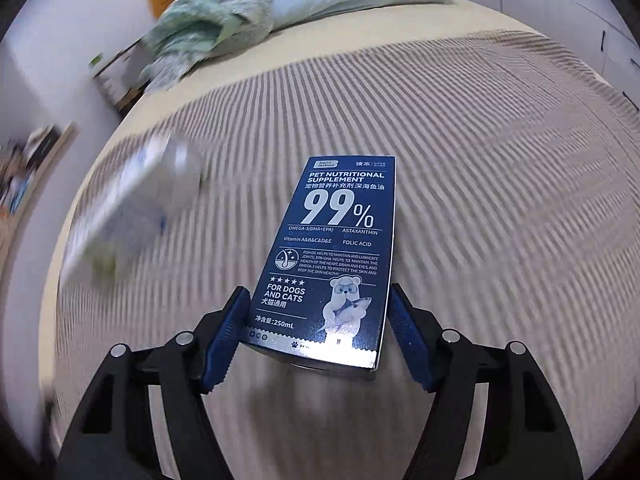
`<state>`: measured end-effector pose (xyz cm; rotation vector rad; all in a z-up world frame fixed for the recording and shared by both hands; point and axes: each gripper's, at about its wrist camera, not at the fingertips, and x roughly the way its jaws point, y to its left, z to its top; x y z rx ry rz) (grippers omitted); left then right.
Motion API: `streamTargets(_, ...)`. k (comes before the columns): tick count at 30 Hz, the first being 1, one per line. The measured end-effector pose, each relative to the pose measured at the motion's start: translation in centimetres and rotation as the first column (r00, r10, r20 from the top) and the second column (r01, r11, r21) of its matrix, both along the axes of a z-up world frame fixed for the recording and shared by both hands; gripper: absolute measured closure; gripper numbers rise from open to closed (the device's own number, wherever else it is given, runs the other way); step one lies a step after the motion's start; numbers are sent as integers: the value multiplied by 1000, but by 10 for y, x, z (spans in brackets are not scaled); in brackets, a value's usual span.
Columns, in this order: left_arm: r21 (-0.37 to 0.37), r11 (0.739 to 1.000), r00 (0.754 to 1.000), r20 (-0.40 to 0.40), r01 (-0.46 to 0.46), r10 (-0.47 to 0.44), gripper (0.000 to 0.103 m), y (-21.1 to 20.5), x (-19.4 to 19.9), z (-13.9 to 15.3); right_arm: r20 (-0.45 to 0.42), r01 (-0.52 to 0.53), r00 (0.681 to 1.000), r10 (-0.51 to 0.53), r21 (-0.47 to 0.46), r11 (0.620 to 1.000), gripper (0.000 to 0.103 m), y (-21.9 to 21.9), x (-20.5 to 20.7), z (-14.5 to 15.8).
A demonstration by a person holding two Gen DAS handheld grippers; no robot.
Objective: Collect trash
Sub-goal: 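Grasp the dark blue supplement box with the right gripper while the left grasps the milk carton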
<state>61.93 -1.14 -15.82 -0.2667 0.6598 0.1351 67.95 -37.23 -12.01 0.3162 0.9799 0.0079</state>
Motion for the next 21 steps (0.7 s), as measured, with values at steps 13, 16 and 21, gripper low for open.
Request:
streamTargets(13,328,602,685,-356,728,-635,7,-93,148,53,88,-12,996,17,-65,998,37,-78,-223,21)
streamTargets(16,445,556,711,-472,702,-521,7,-115,218,37,105,53,993,-50,-32,998,37,-104,-243,15)
streamTargets(21,357,625,693,-565,694,-447,14,-128,277,4,97,175,980,-172,-29,984,37,-146,-286,5)
